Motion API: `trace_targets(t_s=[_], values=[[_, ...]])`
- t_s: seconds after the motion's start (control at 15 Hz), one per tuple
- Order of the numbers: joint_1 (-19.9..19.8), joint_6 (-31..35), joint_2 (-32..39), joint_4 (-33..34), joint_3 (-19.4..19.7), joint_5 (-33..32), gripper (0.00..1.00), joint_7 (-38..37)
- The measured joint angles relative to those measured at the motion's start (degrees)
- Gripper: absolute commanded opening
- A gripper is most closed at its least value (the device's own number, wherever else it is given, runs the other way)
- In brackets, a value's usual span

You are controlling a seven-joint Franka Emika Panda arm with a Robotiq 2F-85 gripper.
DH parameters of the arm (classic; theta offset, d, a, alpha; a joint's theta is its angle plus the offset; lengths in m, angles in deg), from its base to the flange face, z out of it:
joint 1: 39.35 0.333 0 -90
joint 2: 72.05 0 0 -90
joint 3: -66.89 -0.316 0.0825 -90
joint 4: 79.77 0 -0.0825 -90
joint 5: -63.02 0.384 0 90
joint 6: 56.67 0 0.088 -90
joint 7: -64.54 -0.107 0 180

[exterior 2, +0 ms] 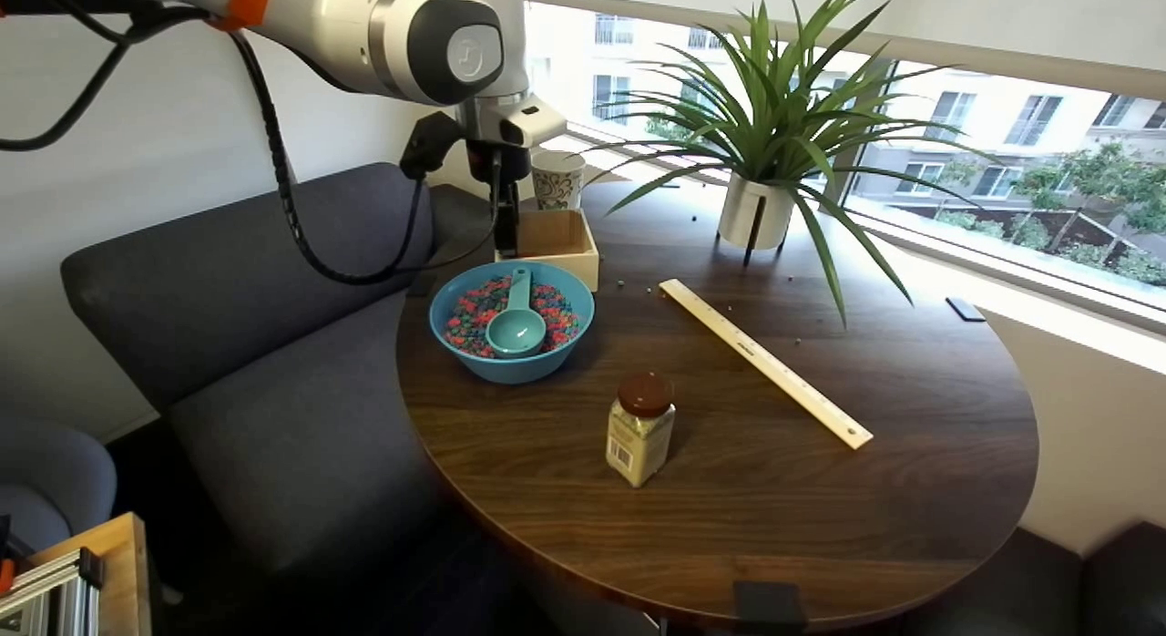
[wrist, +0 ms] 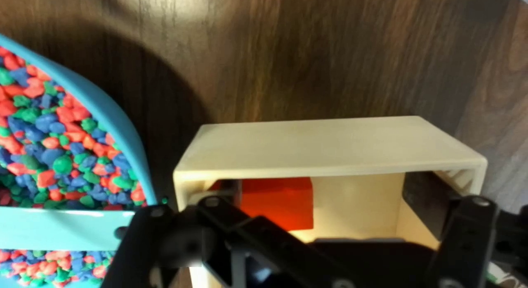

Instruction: Put the orange block on the table

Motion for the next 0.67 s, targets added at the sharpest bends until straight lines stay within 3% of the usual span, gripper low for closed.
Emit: trace_targets(t_s=[0.2, 0.33, 0.67], values=[[0.21, 2.4, -0.1, -0.78, 0.01, -0.83, 1.0, -0.32], [0.26, 2.43, -0.09, -0.81, 0.04, -1.15, 0.74, -0.54], [0.74, 2.46, 0.28, -1.07, 0.14, -4.23, 0.36, -2.25]])
